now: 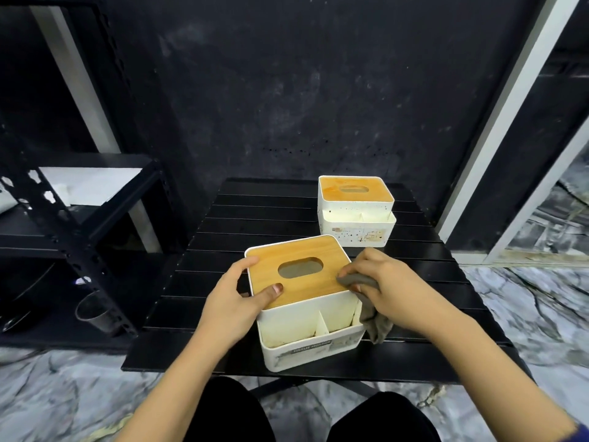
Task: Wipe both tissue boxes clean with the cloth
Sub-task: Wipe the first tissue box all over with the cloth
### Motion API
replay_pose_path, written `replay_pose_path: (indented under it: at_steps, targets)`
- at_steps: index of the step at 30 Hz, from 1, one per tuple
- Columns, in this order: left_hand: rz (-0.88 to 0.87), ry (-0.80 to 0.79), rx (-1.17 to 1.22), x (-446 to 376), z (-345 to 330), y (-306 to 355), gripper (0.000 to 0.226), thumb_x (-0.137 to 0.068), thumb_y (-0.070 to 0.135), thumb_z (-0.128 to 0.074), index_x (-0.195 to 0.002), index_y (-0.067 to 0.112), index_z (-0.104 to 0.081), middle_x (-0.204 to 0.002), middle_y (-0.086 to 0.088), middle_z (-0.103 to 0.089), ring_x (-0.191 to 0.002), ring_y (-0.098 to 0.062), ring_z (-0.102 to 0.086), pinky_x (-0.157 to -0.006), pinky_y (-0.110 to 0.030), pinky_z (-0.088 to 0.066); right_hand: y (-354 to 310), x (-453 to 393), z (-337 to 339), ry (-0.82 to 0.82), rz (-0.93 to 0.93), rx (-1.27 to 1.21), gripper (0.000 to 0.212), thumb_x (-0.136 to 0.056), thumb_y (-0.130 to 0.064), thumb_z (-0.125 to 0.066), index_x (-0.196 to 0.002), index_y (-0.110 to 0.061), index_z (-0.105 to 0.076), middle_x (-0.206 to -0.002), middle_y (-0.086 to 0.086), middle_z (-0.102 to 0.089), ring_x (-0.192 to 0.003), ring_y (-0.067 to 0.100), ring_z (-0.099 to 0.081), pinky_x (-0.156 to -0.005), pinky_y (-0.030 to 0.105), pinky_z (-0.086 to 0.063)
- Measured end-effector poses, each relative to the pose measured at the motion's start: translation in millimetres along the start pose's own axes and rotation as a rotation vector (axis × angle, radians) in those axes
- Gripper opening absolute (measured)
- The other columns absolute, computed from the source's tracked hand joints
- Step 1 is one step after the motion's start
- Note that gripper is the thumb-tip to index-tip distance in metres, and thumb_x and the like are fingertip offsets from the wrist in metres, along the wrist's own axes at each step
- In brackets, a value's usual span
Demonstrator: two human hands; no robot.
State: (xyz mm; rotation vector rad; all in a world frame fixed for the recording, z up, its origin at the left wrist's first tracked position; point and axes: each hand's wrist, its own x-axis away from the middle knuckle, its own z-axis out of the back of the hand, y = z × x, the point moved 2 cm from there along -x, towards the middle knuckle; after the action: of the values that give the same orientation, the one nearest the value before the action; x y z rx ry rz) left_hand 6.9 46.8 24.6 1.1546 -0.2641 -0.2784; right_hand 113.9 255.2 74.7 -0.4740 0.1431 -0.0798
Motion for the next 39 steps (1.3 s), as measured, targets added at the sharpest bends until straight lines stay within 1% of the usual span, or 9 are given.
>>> replay_pose_path:
  at_steps: [2,6,11,16,21,27,31,36,39]
  targets:
    - [-0.020,-0.009,0.008,-1.4,-0.5,2.7,0.057,-0.077,0.032,-0.074,-0.126,0.036,-0.047,-0.116,0.017,-0.051,-0.090,0.001,-0.054,-0.074,-0.018,-0.043,5.7,5.9,1.3,0.028,0.032,-0.055,0.027,-0.084,-0.002,-0.059,-0.103,-0.021,-0.067,-0.102,-0.010,-0.054,-0.098,0.007,-0.055,-0.089,0.021,-0.043]
    - [-0.024,-0.043,-0.006,-8.4,0.3,1.9,0.060,-0.075,0.034,-0.075,-0.129,0.034,-0.048,-0.132,0.010,-0.049,-0.118,-0.010,-0.045,-0.093,-0.026,-0.038,20.2,20.9,6.3,0.063,0.041,-0.160,0.034,-0.082,0.003,-0.059,-0.097,-0.025,-0.067,-0.104,-0.016,-0.056,-0.100,-0.001,-0.053,-0.089,0.011,-0.038]
    - [-0.042,-0.084,0.010,-11.5,1.3,1.7,0.060,-0.075,0.032,-0.075,-0.129,0.034,-0.049,-0.134,0.008,-0.050,-0.124,-0.009,-0.042,-0.100,-0.030,-0.036,48.8,36.7,-8.0,0.136,-0.060,-0.163,0.041,-0.079,0.006,-0.060,-0.091,-0.034,-0.063,-0.100,-0.016,-0.056,-0.099,-0.003,-0.052,-0.085,0.002,-0.032]
    - [-0.049,-0.152,0.038,-14.2,3.1,1.8,0.055,-0.075,0.028,-0.075,-0.123,0.039,-0.050,-0.131,0.009,-0.051,-0.125,-0.011,-0.044,-0.106,-0.039,-0.039,75.5,43.3,-46.2,0.146,-0.227,0.071,0.029,-0.086,-0.011,-0.055,-0.109,-0.028,-0.062,-0.108,-0.009,-0.054,-0.096,0.015,-0.051,-0.085,0.031,-0.044]
    - [-0.068,-0.170,0.070,-16.8,4.1,-0.6,0.050,-0.072,0.029,-0.077,-0.113,0.045,-0.052,-0.128,0.011,-0.054,-0.123,-0.011,-0.047,-0.104,-0.043,-0.042,79.1,46.5,-59.8,0.141,-0.250,0.110,0.028,-0.089,-0.021,-0.053,-0.115,-0.030,-0.059,-0.113,-0.007,-0.055,-0.096,0.019,-0.051,-0.082,0.033,-0.042]
    - [-0.125,-0.157,0.067,-10.2,2.8,3.2,0.044,-0.080,0.029,-0.070,-0.120,0.036,-0.054,-0.124,0.010,-0.055,-0.096,-0.005,-0.062,-0.070,-0.013,-0.051,76.0,48.0,-48.1,0.151,-0.281,0.060,0.038,-0.087,-0.019,-0.057,-0.123,-0.031,-0.052,-0.124,-0.009,-0.048,-0.115,0.015,-0.043,-0.095,0.030,-0.037]
    - [-0.152,-0.144,0.014,4.0,9.1,-6.1,0.048,-0.074,0.048,-0.065,-0.120,0.043,-0.054,-0.128,0.011,-0.054,-0.108,-0.012,-0.060,-0.089,-0.026,-0.049,44.4,58.7,-31.0,0.355,-0.166,-0.291,0.044,-0.085,-0.011,-0.060,-0.116,-0.041,-0.050,-0.116,-0.018,-0.050,-0.104,-0.003,-0.051,-0.084,0.001,-0.033]
    - [-0.216,-0.264,0.000,32.6,15.1,-18.2,0.066,-0.061,0.049,-0.082,-0.118,0.054,-0.051,-0.129,0.029,-0.048,-0.112,0.010,-0.052,-0.092,-0.013,-0.042,17.1,63.7,-39.3,0.114,-0.112,-0.353,0.070,-0.073,-0.022,-0.076,-0.121,-0.052,-0.034,-0.122,-0.025,-0.044,-0.111,-0.008,-0.045,-0.087,0.001,-0.035]
    - [-0.257,-0.260,-0.067,36.9,16.9,-21.9,0.075,-0.059,0.032,-0.087,-0.119,0.054,-0.046,-0.124,0.042,-0.041,-0.110,0.018,-0.047,-0.083,-0.001,-0.039,14.7,61.0,-41.6,0.153,-0.141,-0.322,0.071,-0.072,-0.017,-0.077,-0.120,-0.050,-0.036,-0.119,-0.020,-0.050,-0.110,-0.003,-0.049,-0.088,0.007,-0.039]
